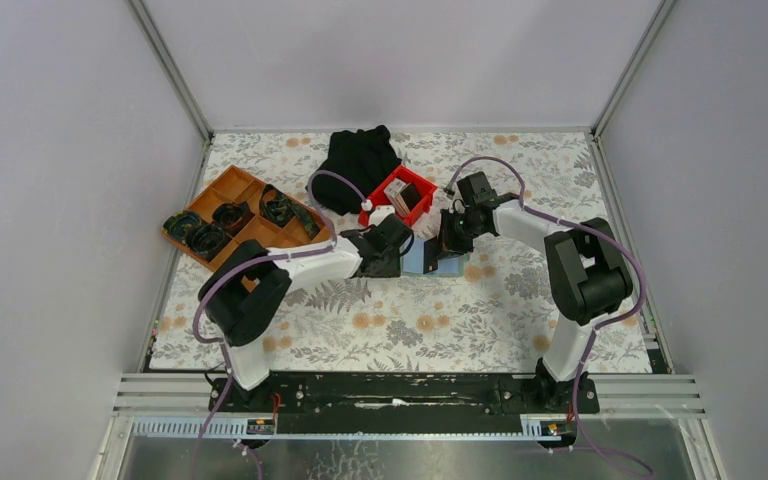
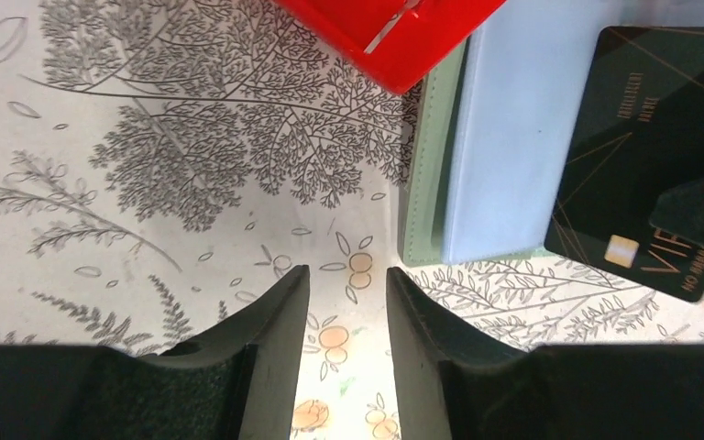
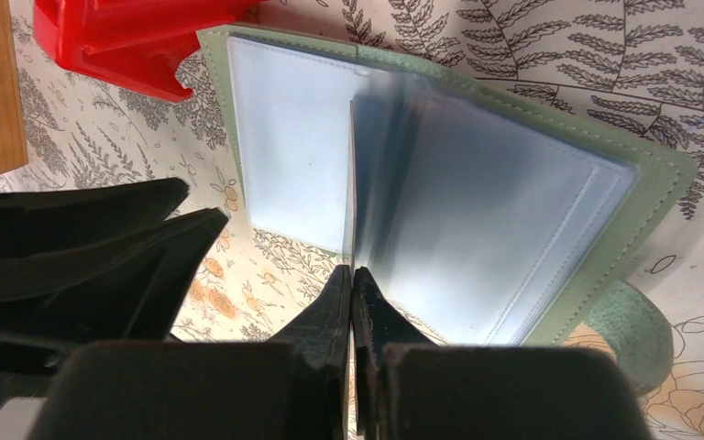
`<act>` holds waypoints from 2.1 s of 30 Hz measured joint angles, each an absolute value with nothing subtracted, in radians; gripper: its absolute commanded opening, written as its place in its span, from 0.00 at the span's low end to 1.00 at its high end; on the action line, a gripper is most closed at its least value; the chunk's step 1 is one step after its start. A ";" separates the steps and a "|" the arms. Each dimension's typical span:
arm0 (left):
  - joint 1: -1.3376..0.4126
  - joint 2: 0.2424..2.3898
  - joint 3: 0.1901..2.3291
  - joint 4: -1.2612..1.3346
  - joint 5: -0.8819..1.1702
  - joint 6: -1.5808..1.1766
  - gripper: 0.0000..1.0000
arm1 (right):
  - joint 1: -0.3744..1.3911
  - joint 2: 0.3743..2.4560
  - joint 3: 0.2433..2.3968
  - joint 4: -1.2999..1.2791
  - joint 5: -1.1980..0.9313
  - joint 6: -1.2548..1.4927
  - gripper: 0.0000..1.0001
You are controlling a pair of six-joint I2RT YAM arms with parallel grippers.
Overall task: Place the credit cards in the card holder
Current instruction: Move the storage box to the center of the board, then insert the credit card into the card holder.
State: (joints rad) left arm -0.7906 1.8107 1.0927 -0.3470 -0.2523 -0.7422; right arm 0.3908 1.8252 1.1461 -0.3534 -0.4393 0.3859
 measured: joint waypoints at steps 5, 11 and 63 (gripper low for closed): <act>-0.791 1.755 1.100 -0.360 -0.258 -0.745 0.44 | 0.391 1.828 1.146 -0.353 -0.435 0.386 0.00; -0.791 1.773 1.161 -0.332 -0.232 -0.734 0.44 | 0.391 1.828 1.146 -0.353 -0.435 0.386 0.00; -0.798 1.925 1.206 -0.298 -0.228 -0.715 0.38 | 0.368 1.805 1.126 -0.340 -0.418 0.410 0.00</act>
